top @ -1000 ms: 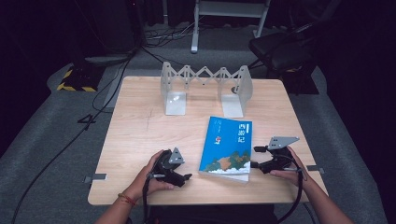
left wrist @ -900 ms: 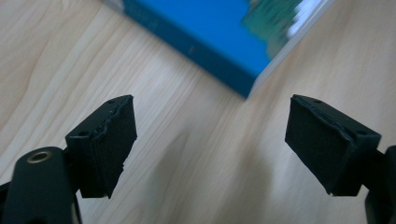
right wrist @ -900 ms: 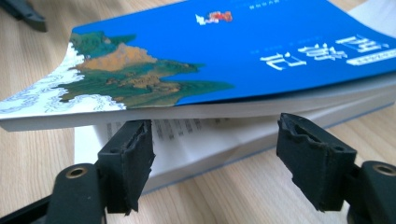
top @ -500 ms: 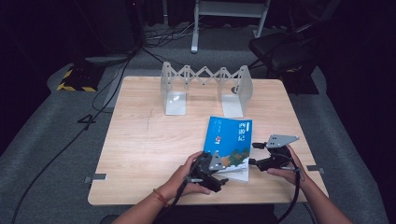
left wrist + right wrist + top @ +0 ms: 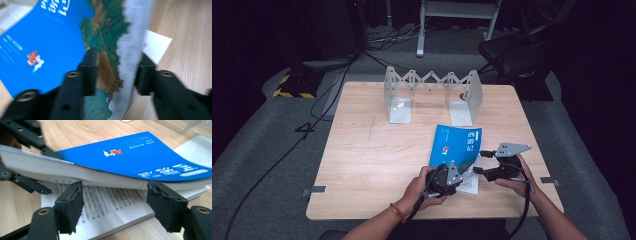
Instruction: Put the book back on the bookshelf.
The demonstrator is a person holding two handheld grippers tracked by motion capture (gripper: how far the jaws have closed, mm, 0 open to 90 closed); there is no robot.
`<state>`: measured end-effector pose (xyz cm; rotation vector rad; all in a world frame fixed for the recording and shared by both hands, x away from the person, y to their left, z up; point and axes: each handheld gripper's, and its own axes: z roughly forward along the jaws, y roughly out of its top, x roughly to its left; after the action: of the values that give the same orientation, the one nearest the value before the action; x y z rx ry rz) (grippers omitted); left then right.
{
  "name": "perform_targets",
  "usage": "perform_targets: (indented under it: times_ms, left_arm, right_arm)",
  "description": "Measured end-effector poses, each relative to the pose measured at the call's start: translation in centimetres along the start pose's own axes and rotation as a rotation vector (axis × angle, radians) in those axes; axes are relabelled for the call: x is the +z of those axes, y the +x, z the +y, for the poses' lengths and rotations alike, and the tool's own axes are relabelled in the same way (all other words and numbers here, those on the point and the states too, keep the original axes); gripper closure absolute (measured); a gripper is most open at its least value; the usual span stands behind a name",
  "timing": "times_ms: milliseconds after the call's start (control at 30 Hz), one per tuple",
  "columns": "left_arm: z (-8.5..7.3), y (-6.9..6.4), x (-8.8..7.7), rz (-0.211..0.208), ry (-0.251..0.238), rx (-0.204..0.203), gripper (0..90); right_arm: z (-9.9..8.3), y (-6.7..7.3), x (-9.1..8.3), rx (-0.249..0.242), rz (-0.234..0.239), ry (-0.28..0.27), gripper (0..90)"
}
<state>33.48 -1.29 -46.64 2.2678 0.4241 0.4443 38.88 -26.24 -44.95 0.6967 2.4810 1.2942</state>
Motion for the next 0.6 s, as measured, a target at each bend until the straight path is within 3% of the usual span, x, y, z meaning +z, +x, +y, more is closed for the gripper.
perform_targets:
  times_ms: [67, 133, 167, 333, 400, 533, 600]
  left_arm:
    - [-0.2, 0.8, -0.8, -0.024, -0.035, -0.02, 75.7]
    - [-0.3, 1.3, -1.4, -0.02, -0.032, -0.007, 79.7]
    - [-0.4, 1.5, -1.8, -0.015, -0.02, 0.014, 80.8]
    - [-1.5, 2.8, -3.4, -0.03, -0.018, 0.008, 82.4]
    - [-2.6, 3.7, -4.7, -0.044, -0.002, 0.016, 82.3]
    - [-3.7, 4.3, -5.6, -0.052, 0.015, 0.019, 82.0]
    - [-4.6, 4.7, -6.2, -0.06, 0.03, 0.027, 81.7]
  right_arm:
    - [0.0, 0.0, 0.0, 0.009, -0.004, -0.023, 30.7]
    - [0.1, 0.0, -0.2, 0.015, 0.003, -0.037, 31.2]
    - [0.1, 0.0, -0.4, 0.013, 0.0, -0.041, 31.4]
    - [0.0, -0.3, -1.0, 0.008, 0.013, -0.06, 31.0]
    - [0.2, -0.1, -1.3, -0.009, 0.009, -0.069, 31.0]
    - [0.9, 0.5, -1.8, -0.054, 0.024, -0.092, 30.9]
    - [1.8, 1.2, -1.7, -0.112, 0.044, -0.108, 31.2]
